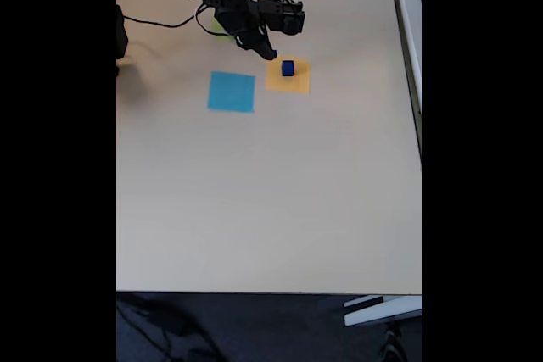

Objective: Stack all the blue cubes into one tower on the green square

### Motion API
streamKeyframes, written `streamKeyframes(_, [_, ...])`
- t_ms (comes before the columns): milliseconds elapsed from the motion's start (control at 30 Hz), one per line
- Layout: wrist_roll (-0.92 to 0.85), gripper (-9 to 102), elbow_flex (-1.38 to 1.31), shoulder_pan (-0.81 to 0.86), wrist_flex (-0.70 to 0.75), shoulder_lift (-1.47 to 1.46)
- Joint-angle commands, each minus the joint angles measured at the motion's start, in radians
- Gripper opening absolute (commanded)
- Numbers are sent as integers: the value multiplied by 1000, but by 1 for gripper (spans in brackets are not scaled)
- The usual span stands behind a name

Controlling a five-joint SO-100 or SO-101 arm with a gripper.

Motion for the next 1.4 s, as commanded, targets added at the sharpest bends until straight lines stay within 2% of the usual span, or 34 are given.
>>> streamKeyframes(0, [-11,0,126,20,-104,132])
streamKeyframes(267, [-12,0,454,31,-311,267])
streamKeyframes(467, [-26,0,606,57,-420,310])
streamKeyframes(967, [-63,0,644,141,-442,265])
streamKeyframes(1367, [-49,1,695,167,-555,183])
